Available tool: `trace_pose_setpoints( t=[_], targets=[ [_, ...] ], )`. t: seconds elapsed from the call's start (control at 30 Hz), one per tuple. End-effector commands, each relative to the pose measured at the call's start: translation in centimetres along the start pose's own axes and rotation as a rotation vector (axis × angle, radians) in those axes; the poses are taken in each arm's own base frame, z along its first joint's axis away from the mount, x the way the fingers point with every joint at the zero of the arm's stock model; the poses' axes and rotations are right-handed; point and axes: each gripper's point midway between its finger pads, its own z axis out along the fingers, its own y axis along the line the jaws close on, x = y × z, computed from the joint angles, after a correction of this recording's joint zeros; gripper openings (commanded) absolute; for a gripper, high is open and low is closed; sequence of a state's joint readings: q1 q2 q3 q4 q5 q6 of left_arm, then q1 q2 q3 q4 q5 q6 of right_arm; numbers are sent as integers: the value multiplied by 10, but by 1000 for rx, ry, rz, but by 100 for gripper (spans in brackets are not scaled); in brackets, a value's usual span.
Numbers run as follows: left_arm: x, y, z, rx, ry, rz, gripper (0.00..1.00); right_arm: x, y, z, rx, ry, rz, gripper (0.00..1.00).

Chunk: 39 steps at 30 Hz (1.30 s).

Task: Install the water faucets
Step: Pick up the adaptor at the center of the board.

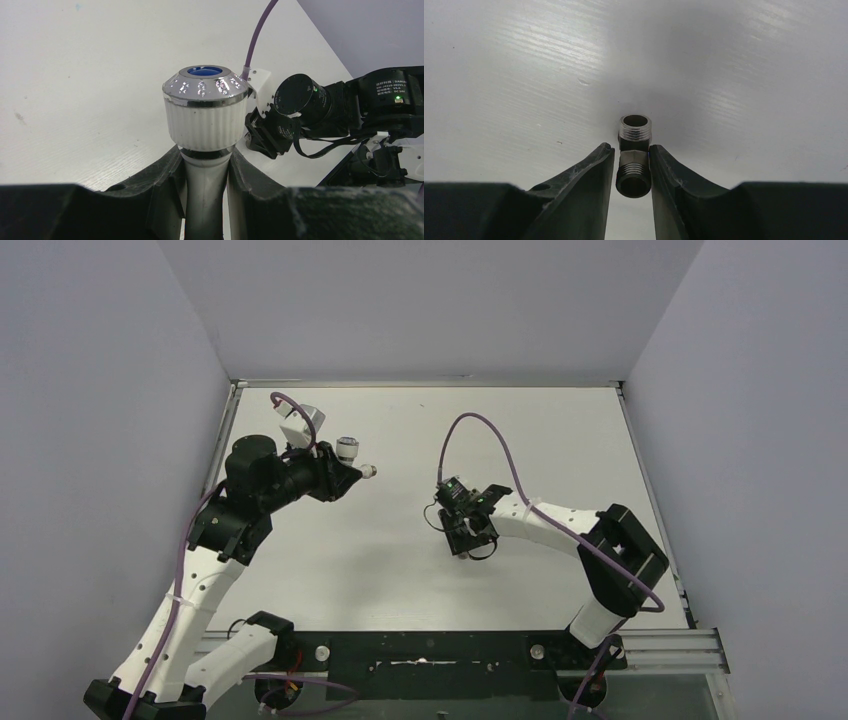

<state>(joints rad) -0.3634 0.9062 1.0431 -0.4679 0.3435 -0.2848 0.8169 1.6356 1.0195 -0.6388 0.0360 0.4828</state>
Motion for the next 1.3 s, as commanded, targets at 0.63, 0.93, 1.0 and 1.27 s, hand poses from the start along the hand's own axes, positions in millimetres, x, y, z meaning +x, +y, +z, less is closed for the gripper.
trace_pose_setpoints(
  t=[0.63,0.93,1.0,1.27],
  targets=[
    [-34,-11,-12,22,-112,36,0,-17,1,-2,4,-35,5,38],
    [-35,-13,-10,32,-112,35,0,-20,1,-6,7,-48,9,34],
    [-36,-13,-9,34,-112,34,0,-21,1,-6,7,-48,8,33],
    [-35,-13,-9,35,-111,34,0,-18,-1,-5,14,-42,8,25]
  ],
)
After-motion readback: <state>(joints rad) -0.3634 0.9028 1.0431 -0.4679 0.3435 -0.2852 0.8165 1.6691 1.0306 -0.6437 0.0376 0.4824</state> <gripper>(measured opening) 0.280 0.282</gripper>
